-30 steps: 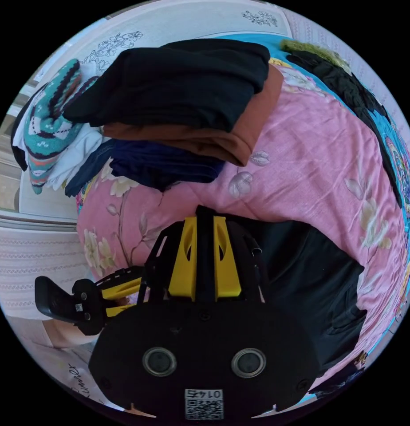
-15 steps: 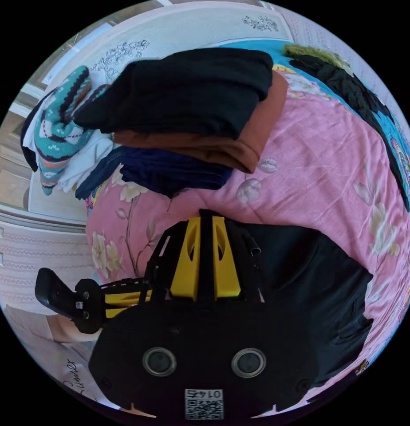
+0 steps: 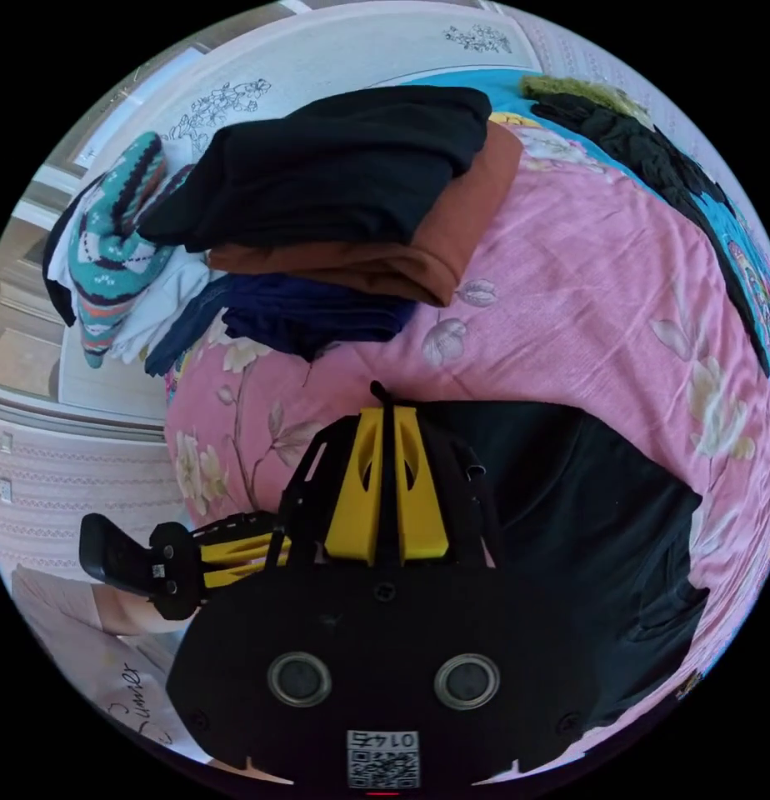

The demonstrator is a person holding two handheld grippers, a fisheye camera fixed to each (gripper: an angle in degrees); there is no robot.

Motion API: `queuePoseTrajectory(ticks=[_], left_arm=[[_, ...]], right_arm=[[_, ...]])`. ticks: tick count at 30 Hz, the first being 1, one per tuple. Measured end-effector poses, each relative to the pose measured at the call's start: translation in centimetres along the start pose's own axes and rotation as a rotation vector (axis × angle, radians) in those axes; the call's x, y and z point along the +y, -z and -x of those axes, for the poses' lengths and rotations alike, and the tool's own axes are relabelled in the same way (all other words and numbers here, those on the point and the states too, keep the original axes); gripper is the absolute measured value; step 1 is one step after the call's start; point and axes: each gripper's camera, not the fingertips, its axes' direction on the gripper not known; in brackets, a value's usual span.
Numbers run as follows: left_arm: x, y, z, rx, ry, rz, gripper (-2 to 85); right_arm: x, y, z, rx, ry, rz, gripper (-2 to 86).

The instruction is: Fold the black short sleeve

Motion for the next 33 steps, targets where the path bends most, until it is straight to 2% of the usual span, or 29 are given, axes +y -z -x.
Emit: queuePoseTrajectory(ticks=[4, 8, 11, 14, 17, 22, 25, 30, 33], left_arm=[[-0.1, 0.4, -1.5, 0.019, -0.025, -0.043, -0.9], [-0.2, 2.1, -4.9, 0.119, -0.188, -0.153, -0.8], [-0.2, 2.1, -7.2, 0.208, -0.244, -0.135, -0.4], [0.1, 0.9, -9.0, 0.212, -0.248, -0.078, 2.0], [0.0, -0.1, -10.4, 0.211, -0.250, -0.031, 4.4], [-0.9, -1.2, -13.8, 0.225, -0.291, -0.002, 3.4], [-1.3, -1.8, -16.9, 0.222, -0.384, 0.002, 0.5], [-3.1, -4.8, -24.0, 0.191, -0.578, 0.089, -0.9], [-4.9, -6.4, -28.2, 0.243, -0.624, 0.087, -0.9]], right_arm=[[5.6, 7.4, -3.0, -0.153, -0.062, -0.216, 1.1], [15.0, 15.6, -8.1, -0.243, -0.170, -0.385, 1.2], [21.4, 18.8, -11.9, -0.168, -0.267, -0.396, 2.0], [26.0, 20.0, -15.7, -0.192, -0.379, -0.308, 4.1], [29.4, 22.2, -16.7, -0.167, -0.400, -0.295, 5.8], [34.1, 28.0, -17.0, -0.150, -0.407, -0.381, 5.5], [39.8, 32.5, -17.1, -0.020, -0.500, -0.488, 5.9], [51.8, 39.6, -16.9, 0.351, -0.662, -0.573, 7.7], [57.7, 42.3, -17.7, 0.411, -0.729, -0.598, 8.1]])
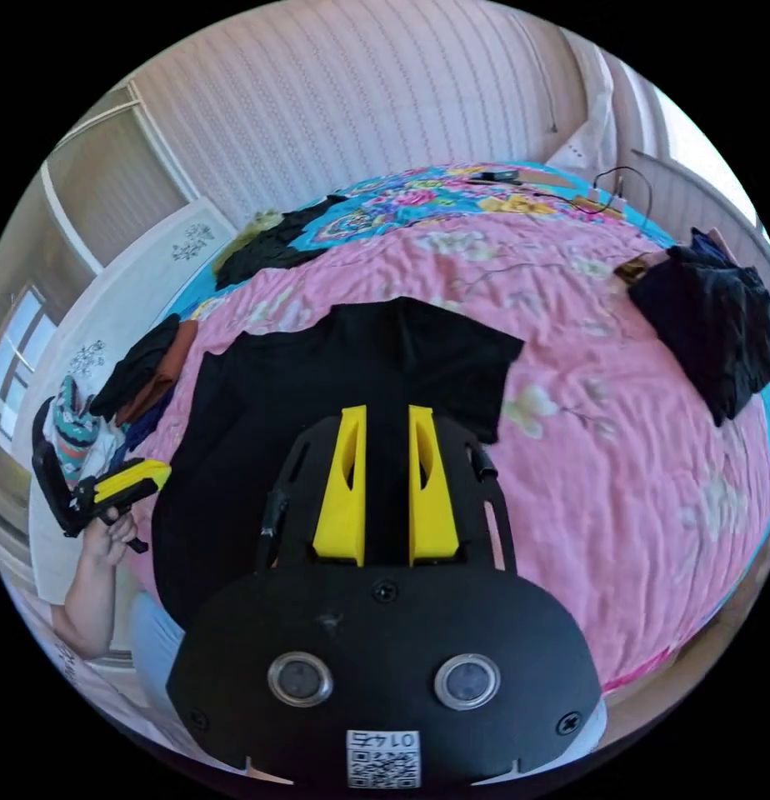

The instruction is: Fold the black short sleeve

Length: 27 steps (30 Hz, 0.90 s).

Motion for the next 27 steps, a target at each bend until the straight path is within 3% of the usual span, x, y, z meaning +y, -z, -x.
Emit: queuePoseTrajectory(ticks=[4, 8, 12, 20, 23, 27], left_arm=[[-5.6, -3.4, -2.3, 0.025, -0.046, 0.024, -0.8], [-12.7, -8.1, -5.4, 0.082, -0.113, 0.039, 0.9], [-20.4, -13.9, -8.4, 0.106, -0.132, 0.080, 6.0], [-29.7, -25.5, -14.6, 0.138, -0.229, 0.256, 6.9], [-30.3, -30.0, -16.1, 0.127, -0.306, 0.481, 2.1], [-31.7, -30.6, -15.4, 0.174, -0.245, 0.443, -0.8]], right_arm=[[0.6, 2.2, -4.6, 0.074, -0.089, 0.001, 10.7], [0.1, 3.6, -8.8, -0.019, -0.147, 0.040, 11.9], [0.1, 6.1, -12.5, -0.222, -0.168, -0.007, 6.5], [0.5, 8.9, -17.3, -0.312, -0.220, 0.025, 1.5], [0.5, 9.6, -18.7, -0.329, -0.230, 0.033, 1.2], [0.6, 11.1, -20.0, -0.342, -0.230, 0.019, 1.1]])
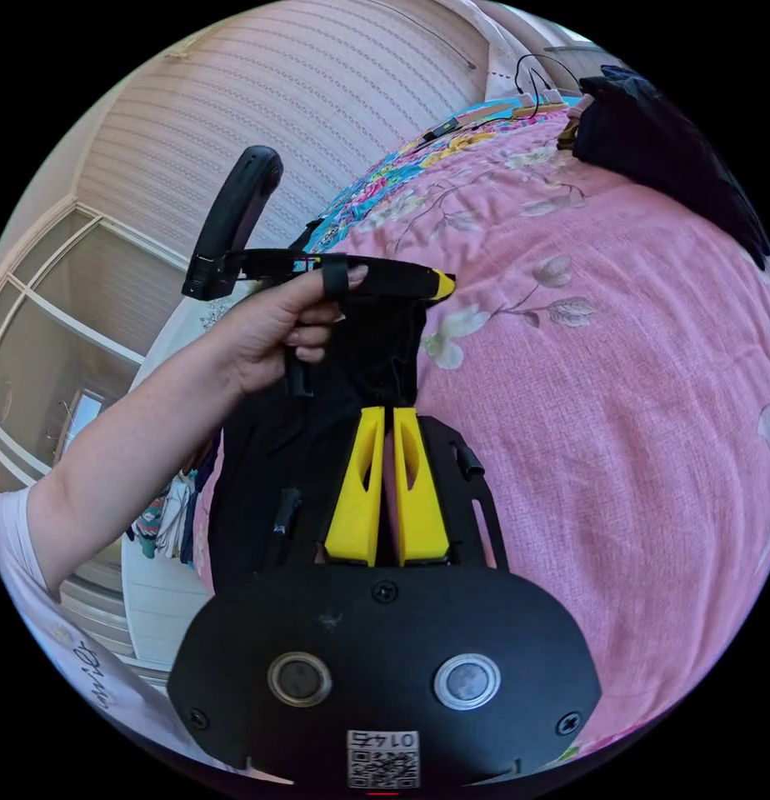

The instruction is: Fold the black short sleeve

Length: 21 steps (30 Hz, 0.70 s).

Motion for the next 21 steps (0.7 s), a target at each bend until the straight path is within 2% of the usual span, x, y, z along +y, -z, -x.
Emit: queuePoseTrajectory(ticks=[3, 16, 21], left_arm=[[0.0, 1.4, 0.1, -0.058, -0.023, -0.086, -0.9], [1.0, 6.2, 1.2, -0.066, 0.050, -0.328, -0.6], [-3.1, 3.9, 0.1, -0.090, -0.012, -0.172, 5.2]], right_arm=[[-0.1, 1.3, 0.0, 0.007, 0.007, -0.007, 1.0], [-0.9, 4.9, 0.1, -0.003, 0.012, -0.019, 0.9], [-0.9, 5.7, -0.3, -0.044, -0.004, -0.040, 1.0]])
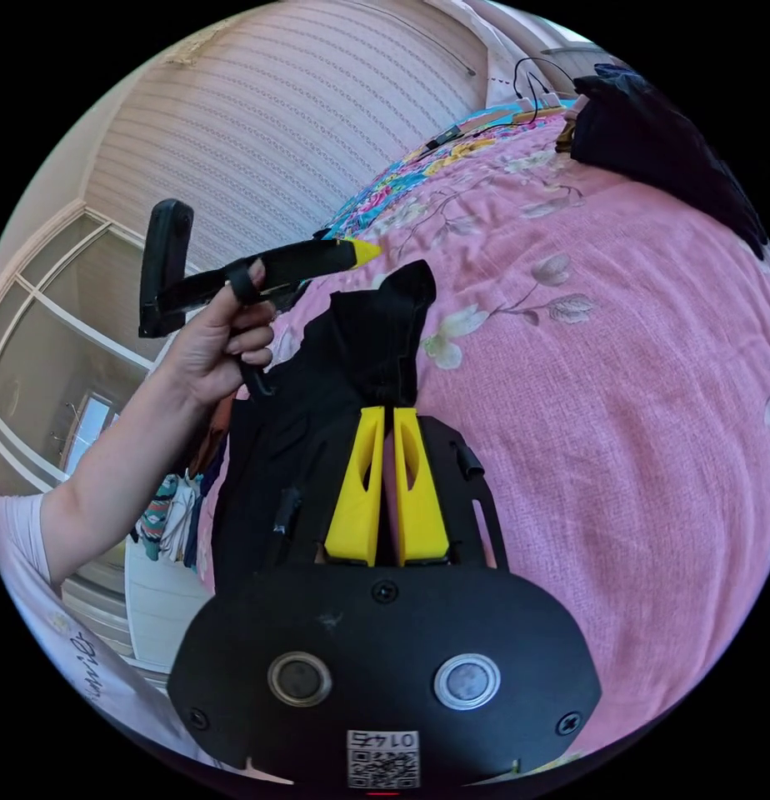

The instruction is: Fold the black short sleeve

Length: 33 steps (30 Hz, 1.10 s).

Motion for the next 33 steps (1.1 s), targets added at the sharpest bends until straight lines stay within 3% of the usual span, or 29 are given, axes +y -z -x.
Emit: queuePoseTrajectory(ticks=[4, 12, 17, 24, 33], left_arm=[[-1.1, -3.0, 0.0, -0.084, -0.009, 0.177, 1.9], [3.5, 4.4, 3.1, -0.051, 0.036, -0.087, -0.9], [9.5, 7.9, 4.9, 0.016, 0.121, -0.141, -0.9], [16.9, 8.1, 7.5, 0.086, 0.289, -0.104, 2.6], [17.4, 10.2, 7.7, -0.002, 0.196, -0.100, 6.3]], right_arm=[[-0.1, 0.2, 0.4, 0.004, 0.003, -0.003, 1.0], [-0.6, 0.5, 1.9, -0.030, -0.008, -0.015, 1.0], [-0.7, 0.2, 4.6, -0.020, 0.056, 0.003, 0.9], [-0.2, -0.6, 9.2, 0.076, 0.189, 0.093, 0.7], [-4.2, -4.0, 15.4, 0.083, 0.382, 0.082, 9.6]])
